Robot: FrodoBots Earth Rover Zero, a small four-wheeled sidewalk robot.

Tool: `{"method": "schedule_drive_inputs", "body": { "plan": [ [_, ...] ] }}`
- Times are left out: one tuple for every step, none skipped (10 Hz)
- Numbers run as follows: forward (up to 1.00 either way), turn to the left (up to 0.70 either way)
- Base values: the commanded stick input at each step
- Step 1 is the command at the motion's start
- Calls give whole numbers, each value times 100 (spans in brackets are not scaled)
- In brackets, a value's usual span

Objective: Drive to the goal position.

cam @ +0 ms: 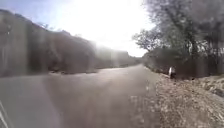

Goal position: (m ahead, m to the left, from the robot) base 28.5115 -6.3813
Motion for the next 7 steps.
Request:
{"method": "schedule_drive_inputs", "body": {
  "plan": [
    [100,0],
    [100,0],
    [100,0],
    [100,0],
    [100,0],
    [100,0],
    [100,0]
  ]
}}
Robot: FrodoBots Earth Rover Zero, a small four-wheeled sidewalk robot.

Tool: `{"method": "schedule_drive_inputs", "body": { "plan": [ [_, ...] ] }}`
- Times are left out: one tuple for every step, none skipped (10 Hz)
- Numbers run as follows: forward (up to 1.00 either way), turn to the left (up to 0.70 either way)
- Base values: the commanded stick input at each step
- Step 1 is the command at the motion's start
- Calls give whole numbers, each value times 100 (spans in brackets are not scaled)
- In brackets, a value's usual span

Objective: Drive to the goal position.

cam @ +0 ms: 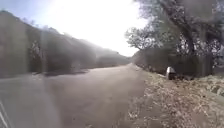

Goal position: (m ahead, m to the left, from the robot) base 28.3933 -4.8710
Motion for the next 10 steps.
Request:
{"method": "schedule_drive_inputs", "body": {
  "plan": [
    [100,0],
    [100,0],
    [100,0],
    [100,0],
    [100,0],
    [100,0],
    [100,0],
    [100,0],
    [100,0],
    [100,0]
  ]
}}
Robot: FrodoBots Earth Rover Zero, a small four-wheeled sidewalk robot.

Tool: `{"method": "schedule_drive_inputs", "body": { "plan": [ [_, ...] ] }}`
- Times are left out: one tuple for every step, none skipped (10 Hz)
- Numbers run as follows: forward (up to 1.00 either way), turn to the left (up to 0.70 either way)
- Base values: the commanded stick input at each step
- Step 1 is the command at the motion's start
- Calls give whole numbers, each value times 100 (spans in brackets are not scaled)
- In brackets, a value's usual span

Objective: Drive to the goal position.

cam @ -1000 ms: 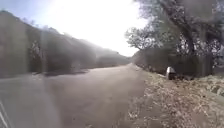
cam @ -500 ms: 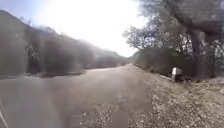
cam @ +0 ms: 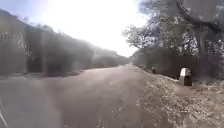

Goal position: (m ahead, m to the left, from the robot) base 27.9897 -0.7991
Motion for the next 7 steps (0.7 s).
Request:
{"method": "schedule_drive_inputs", "body": {
  "plan": [
    [100,0],
    [100,0],
    [100,0],
    [100,0],
    [100,0],
    [100,0],
    [100,0]
  ]
}}
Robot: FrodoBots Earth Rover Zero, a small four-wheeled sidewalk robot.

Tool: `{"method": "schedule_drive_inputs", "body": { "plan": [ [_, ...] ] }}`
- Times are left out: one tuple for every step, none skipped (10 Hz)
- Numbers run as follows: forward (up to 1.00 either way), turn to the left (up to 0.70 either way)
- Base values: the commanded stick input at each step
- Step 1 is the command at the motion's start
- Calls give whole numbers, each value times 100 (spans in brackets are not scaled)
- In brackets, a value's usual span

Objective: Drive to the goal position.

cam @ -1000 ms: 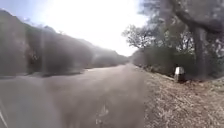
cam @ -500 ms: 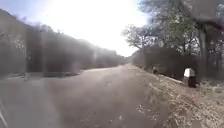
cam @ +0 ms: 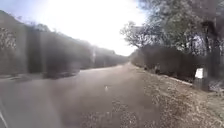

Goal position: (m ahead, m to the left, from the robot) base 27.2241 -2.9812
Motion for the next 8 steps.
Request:
{"method": "schedule_drive_inputs", "body": {
  "plan": [
    [100,0],
    [100,0],
    [100,0],
    [100,0],
    [100,0],
    [100,0],
    [100,0],
    [100,0]
  ]
}}
